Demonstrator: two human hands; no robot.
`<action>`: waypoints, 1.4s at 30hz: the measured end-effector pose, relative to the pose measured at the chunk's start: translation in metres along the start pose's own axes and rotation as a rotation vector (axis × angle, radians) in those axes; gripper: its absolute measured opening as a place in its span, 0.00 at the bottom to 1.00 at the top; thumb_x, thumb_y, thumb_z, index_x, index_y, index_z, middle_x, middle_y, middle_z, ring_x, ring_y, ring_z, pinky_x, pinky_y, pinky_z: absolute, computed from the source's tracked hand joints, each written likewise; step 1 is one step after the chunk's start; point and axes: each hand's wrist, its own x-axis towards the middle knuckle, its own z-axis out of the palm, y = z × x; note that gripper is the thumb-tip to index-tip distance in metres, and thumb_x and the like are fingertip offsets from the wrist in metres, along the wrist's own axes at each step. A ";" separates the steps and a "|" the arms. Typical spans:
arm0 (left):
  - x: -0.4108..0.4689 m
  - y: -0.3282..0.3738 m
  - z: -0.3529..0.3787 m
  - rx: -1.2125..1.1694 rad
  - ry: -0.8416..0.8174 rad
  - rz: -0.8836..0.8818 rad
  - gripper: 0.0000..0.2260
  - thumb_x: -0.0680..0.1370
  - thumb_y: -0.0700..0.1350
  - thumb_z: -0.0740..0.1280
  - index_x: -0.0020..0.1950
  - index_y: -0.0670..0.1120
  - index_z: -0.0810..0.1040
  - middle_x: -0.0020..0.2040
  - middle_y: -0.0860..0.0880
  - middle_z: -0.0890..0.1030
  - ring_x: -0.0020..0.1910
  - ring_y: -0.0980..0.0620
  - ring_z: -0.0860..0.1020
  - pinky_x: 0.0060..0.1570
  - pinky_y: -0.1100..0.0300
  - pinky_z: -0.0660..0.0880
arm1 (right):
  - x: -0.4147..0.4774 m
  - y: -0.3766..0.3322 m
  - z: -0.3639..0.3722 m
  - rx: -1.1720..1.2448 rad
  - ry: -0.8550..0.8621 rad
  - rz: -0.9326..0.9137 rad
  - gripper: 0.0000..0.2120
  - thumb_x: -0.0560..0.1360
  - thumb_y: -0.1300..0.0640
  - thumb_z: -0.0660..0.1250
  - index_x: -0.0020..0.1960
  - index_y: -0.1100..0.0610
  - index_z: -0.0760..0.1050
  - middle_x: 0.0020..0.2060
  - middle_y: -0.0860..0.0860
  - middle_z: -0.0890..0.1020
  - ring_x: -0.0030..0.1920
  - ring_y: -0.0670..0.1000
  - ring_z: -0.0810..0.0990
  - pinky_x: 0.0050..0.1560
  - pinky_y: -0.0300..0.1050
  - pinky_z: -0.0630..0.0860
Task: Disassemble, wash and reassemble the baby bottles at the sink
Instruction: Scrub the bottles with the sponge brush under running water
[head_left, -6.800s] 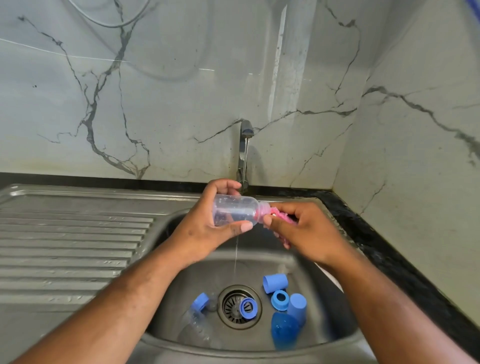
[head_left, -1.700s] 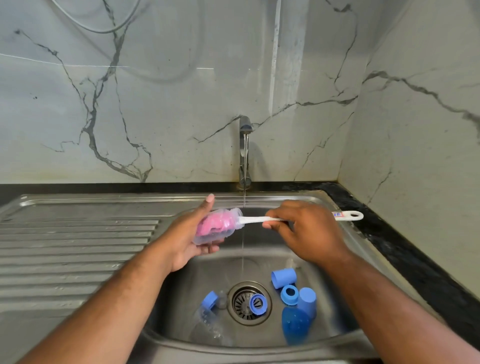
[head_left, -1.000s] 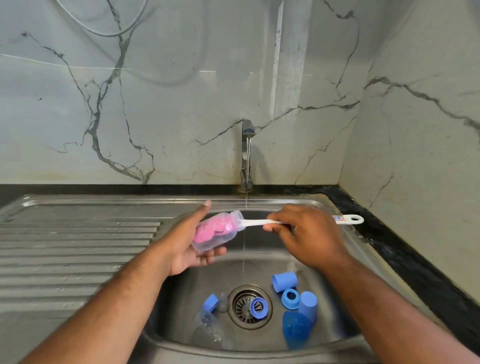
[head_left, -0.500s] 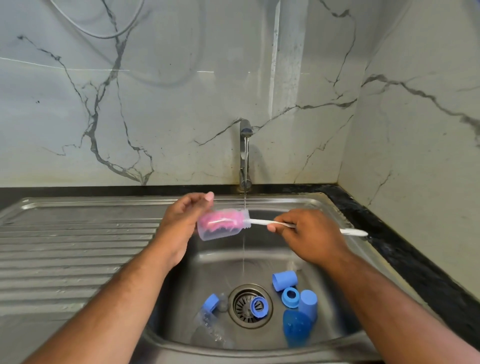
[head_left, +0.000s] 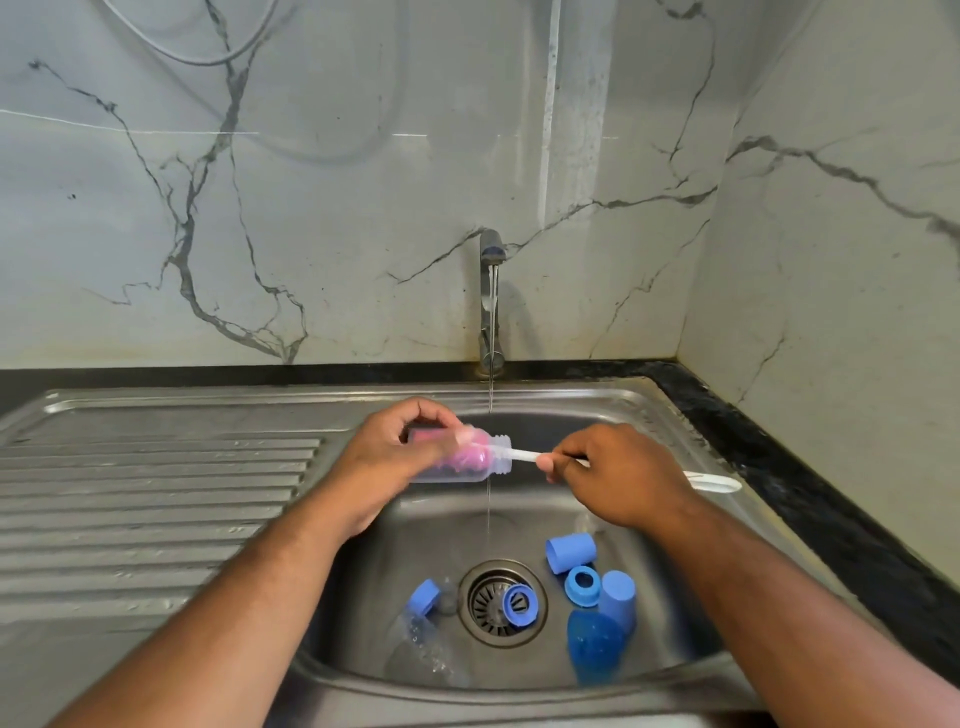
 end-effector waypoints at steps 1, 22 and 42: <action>0.002 0.001 -0.002 -0.131 0.060 -0.020 0.14 0.68 0.54 0.80 0.47 0.48 0.84 0.45 0.50 0.84 0.46 0.53 0.81 0.49 0.61 0.76 | -0.001 0.000 -0.001 0.003 0.026 -0.020 0.14 0.79 0.36 0.64 0.46 0.42 0.82 0.37 0.43 0.83 0.40 0.45 0.79 0.42 0.44 0.76; 0.006 0.009 -0.010 -0.097 0.255 -0.073 0.13 0.82 0.44 0.62 0.38 0.46 0.77 0.30 0.49 0.75 0.23 0.53 0.66 0.26 0.64 0.60 | -0.004 0.004 -0.030 0.109 0.210 -0.213 0.11 0.77 0.38 0.68 0.51 0.42 0.85 0.39 0.42 0.83 0.42 0.46 0.79 0.43 0.44 0.75; 0.008 0.005 -0.009 -0.087 0.317 -0.177 0.12 0.80 0.47 0.59 0.41 0.43 0.75 0.31 0.45 0.75 0.22 0.53 0.66 0.23 0.66 0.59 | -0.016 -0.016 -0.028 0.092 0.016 -0.221 0.15 0.78 0.34 0.62 0.47 0.41 0.84 0.28 0.37 0.78 0.32 0.42 0.75 0.35 0.43 0.68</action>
